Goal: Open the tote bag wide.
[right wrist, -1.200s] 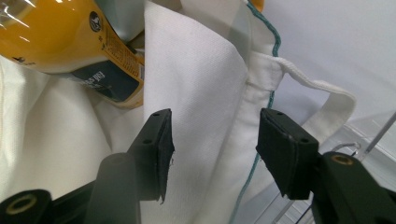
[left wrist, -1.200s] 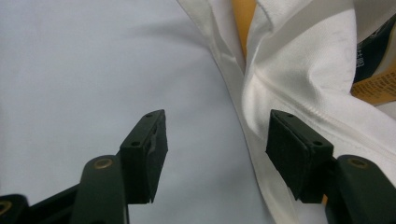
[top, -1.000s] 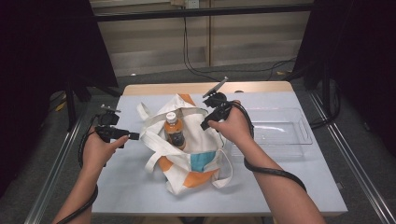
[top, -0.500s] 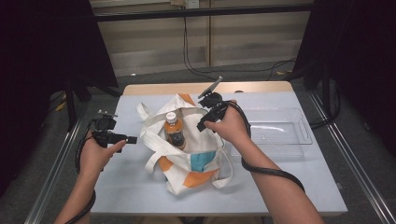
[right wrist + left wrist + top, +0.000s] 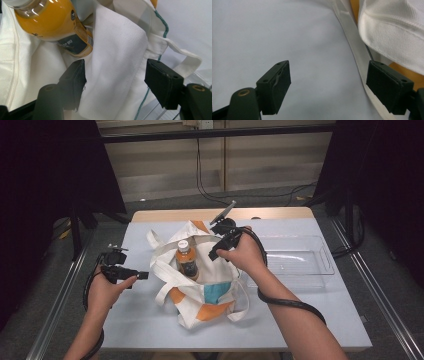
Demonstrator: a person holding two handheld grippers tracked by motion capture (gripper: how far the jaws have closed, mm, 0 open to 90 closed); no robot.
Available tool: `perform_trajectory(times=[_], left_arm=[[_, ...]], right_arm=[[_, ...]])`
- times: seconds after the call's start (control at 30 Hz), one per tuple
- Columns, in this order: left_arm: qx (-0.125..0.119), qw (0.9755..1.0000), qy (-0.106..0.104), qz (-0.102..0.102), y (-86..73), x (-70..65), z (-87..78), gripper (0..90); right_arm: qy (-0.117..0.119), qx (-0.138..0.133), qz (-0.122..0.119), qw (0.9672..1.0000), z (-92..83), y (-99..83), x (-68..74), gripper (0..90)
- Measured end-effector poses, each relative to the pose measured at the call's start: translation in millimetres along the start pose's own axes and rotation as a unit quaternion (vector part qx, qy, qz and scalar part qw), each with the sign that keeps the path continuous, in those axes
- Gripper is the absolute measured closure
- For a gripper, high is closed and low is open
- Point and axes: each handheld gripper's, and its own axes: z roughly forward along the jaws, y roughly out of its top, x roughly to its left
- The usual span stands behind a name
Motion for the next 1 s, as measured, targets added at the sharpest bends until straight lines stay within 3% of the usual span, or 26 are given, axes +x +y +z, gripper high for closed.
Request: perform_trajectory(times=[0.03,0.27,0.37,0.47,0.5,1.0], left_arm=[[0.006,0.9999,0.002,0.010,-0.5,0.6,-0.2,19.3],[-0.003,1.0000,-0.002,0.000,-5.8,0.6,4.1,17.9],[0.011,0.9999,-0.002,0.006,-6.9,3.1,3.4,16.9],[0.010,0.9999,0.003,0.007,-8.1,3.3,1.3,16.0],[0.003,1.0000,0.003,-0.001,-9.0,2.3,1.7,15.8],[0.010,0.9999,-0.001,0.005,-12.1,2.3,4.0,14.5]], right_arm=[[0.002,0.001,-0.001,1.0000,-0.1,0.8,0.7,31.9],[0.006,0.012,-0.007,0.9999,3.6,5.0,5.8,29.9],[0.005,0.012,-0.012,0.9998,5.3,6.9,6.5,29.2],[0.008,0.010,-0.010,0.9999,5.9,8.4,8.5,28.7],[0.008,0.011,-0.012,0.9998,5.8,9.1,9.8,28.5],[0.012,0.014,-0.034,0.9993,5.6,18.5,31.8,25.4]])
